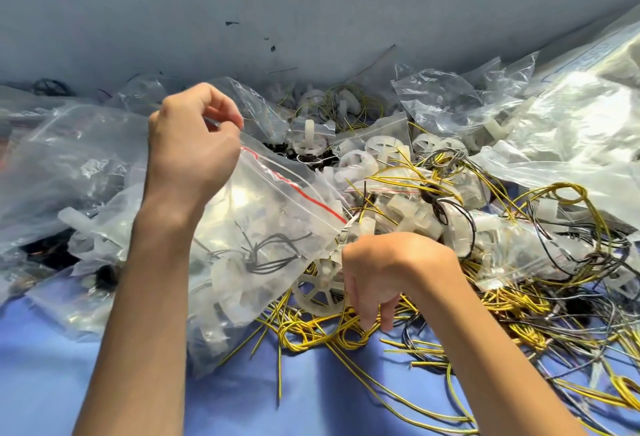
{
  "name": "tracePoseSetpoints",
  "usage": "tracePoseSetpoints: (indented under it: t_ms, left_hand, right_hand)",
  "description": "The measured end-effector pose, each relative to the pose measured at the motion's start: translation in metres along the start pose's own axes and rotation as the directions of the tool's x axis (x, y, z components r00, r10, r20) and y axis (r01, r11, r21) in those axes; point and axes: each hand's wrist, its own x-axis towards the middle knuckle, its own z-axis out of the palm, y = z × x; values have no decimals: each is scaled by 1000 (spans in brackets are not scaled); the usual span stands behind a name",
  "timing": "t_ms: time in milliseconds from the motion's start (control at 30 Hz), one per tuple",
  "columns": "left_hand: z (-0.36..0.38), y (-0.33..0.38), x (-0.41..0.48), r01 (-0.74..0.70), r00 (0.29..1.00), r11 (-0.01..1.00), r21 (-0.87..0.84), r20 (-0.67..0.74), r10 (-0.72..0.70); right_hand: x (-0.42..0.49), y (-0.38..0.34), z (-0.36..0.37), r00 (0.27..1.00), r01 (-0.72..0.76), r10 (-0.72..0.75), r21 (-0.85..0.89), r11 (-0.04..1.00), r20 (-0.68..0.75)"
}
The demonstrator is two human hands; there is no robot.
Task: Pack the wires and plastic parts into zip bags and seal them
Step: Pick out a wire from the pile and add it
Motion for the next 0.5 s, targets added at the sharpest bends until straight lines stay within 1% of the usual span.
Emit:
tracePoseSetpoints:
  t_ms: [133, 233, 300, 400, 500]
  left_hand:
    - [-1, 2, -2, 12, 1000, 1000, -1, 13, -12]
    - [-1, 4, -3, 22, 999, 1000, -12, 38, -22]
    - [-1, 4, -4, 26, 997, 1000, 1, 69, -26]
    - [2, 6, -5, 21, 994, 999, 34, 103, -24]
    - [3, 9, -6, 5, 993, 998, 59, 116, -12]
  right_hand:
    - [-2, 3, -1, 1000, 16, -17, -5, 1000, -4]
    - [-9, 5, -8, 996, 75, -76, -32, 997, -41]
    - [-16, 9, -13, 983, 128, -134, -59, 990, -123]
    - [-29, 17, -21, 934, 217, -231, -81, 973, -273]
    - [-41, 21, -27, 866, 342, -318, -9, 940, -386]
